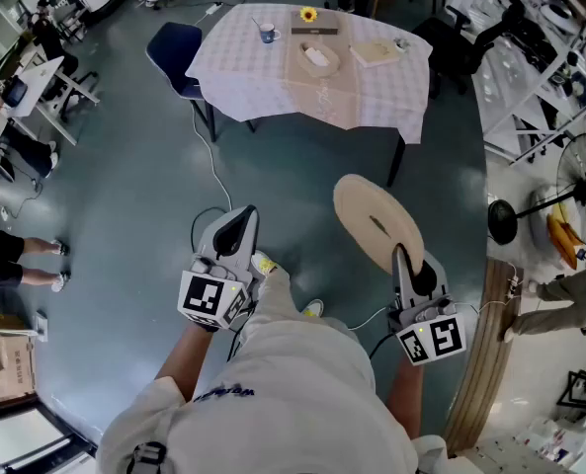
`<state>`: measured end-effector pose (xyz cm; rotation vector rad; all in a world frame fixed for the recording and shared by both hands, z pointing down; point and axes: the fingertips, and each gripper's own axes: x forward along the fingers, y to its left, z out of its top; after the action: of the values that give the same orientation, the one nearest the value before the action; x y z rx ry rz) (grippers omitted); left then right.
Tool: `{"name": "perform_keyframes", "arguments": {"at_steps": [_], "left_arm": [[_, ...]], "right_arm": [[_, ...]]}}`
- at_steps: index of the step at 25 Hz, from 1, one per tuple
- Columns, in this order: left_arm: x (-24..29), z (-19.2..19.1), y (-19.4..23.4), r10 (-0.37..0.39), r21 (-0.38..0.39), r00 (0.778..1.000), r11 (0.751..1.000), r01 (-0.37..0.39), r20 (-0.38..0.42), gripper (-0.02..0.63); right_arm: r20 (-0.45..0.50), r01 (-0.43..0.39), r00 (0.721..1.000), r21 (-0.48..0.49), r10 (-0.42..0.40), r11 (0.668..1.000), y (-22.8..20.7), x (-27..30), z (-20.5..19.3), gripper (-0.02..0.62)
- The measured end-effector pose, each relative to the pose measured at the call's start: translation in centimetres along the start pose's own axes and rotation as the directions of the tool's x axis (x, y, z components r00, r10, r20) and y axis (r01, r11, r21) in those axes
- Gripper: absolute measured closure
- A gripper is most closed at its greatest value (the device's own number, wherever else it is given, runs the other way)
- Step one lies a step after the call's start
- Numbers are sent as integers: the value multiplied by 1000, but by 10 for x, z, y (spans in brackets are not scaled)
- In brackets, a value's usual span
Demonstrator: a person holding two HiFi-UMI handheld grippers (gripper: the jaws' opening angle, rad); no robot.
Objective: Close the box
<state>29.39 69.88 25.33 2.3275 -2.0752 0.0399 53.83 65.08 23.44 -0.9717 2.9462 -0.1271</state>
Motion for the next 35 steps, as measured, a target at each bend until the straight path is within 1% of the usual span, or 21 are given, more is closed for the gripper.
{"name": "perform_keyframes", "arguments": {"at_steps": [5,11,16,18,22,26,29,32,35], "left_arm": [[8,-10,-11,-20,-6,999,1000,20,-40,604],[24,-15,-22,-41,5,997,999,42,-61,604],[23,-19,-21,-36,-1,996,999,36,-81,604],[22,-21,-18,-28,0,996,1000,28,-90,604],[26,-31,-7,-7,-22,994,1000,5,-113,604],[37,-36,0,-7,-20,993,1000,4,-122,604],[53,-26,7,-10,-12,994,1000,9,-113,604],[73,-13,19,-9,3,995,1000,9,-100,604],[88,-11,28,-5,-5,995,1000,5,-100,604]], "right_arm": [[-21,20,1000,17,-20,1000,-12,-7,-5,564],[-45,36,998,40,-34,999,-28,-9,-15,565],[-55,49,998,118,-43,992,-36,-7,-20,565],[-59,44,998,133,-36,990,-39,-3,-21,565],[-69,24,997,116,-16,993,-43,13,-22,565],[-72,18,997,110,-10,994,-45,26,-26,565],[-68,29,997,116,-21,993,-54,39,-21,564],[-62,22,998,107,-15,994,-61,56,-13,564],[-72,20,997,104,-12,994,-67,70,-10,564]]}}
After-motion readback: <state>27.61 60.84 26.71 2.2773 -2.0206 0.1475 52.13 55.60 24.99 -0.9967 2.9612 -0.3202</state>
